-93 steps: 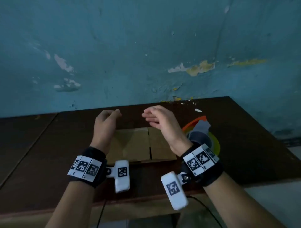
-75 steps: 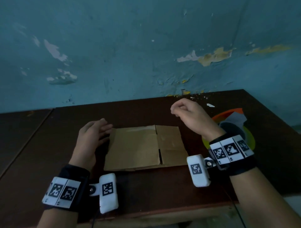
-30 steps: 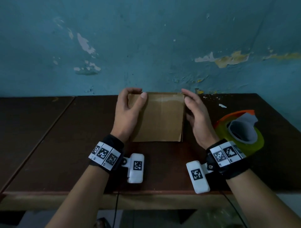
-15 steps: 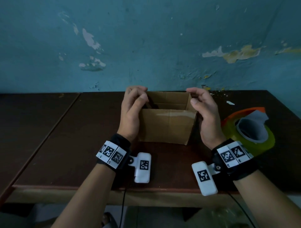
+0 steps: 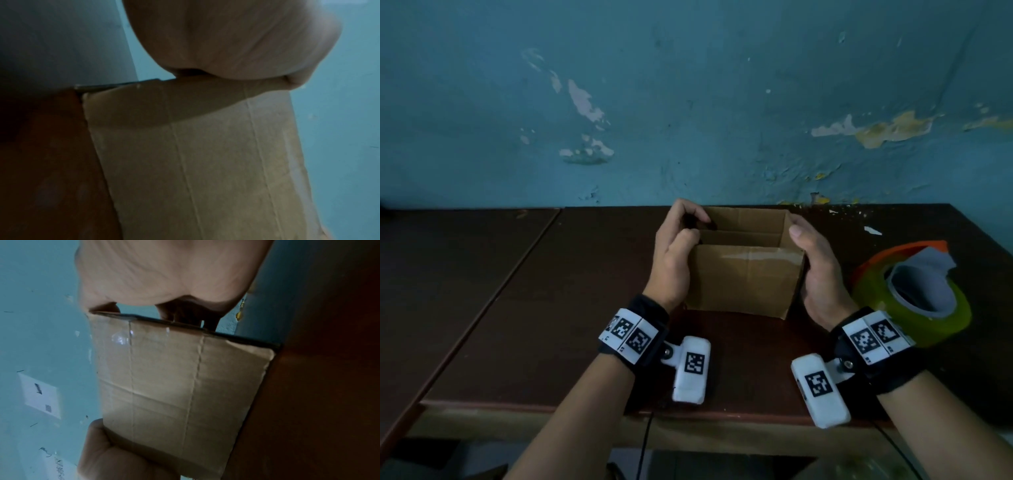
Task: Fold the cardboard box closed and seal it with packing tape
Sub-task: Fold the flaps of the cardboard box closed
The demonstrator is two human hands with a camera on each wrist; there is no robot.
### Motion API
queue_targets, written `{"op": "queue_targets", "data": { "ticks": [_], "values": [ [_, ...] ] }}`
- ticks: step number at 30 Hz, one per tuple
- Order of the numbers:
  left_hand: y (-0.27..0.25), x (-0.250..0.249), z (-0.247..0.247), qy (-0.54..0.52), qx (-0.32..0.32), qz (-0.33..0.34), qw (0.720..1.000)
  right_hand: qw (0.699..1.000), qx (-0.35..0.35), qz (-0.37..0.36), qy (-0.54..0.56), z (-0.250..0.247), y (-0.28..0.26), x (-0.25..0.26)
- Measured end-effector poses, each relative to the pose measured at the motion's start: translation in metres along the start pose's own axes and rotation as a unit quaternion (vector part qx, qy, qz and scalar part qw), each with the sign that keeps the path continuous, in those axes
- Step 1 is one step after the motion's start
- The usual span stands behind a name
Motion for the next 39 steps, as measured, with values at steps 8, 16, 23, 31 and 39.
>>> {"op": "queue_targets", "data": {
  "ticks": [8, 16, 23, 31, 39],
  "values": [
    [-0.001, 0.000, 0.009, -0.025, 0.055, -0.036, 0.998, 1.000, -0.005, 0.008, 0.009, 0.001, -0.003, 0.000],
    [0.002, 0.002, 0.013, 0.008, 0.148, -0.059, 0.987, 0.999, 0.000, 0.036, 0.030, 0.003, 0.001, -0.006],
    [-0.006, 0.004, 0.013, -0.030, 0.135, -0.107, 0.985, 0.999, 0.006, 0.033, 0.034, 0.004, 0.003, -0.007],
    [-0.013, 0.009, 0.014, -0.189, 0.103, -0.197, 0.957, 1.000, 0.010, 0.022, -0.020, 0.001, 0.004, -0.011],
    [-0.007, 0.011, 0.010, -0.195, 0.095, -0.133, 0.967, 0.998, 0.017, 0.029, -0.047, -0.001, 0.006, -0.010]
  ]
}}
Point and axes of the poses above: each hand's wrist, its own y-axis towards the middle knuckle, its own z-axis out of the palm, x = y × z, the point moved 8 cm from there along y, towards the middle knuckle, and after that the axes turned 6 degrees about y, right-handed, at the moved point
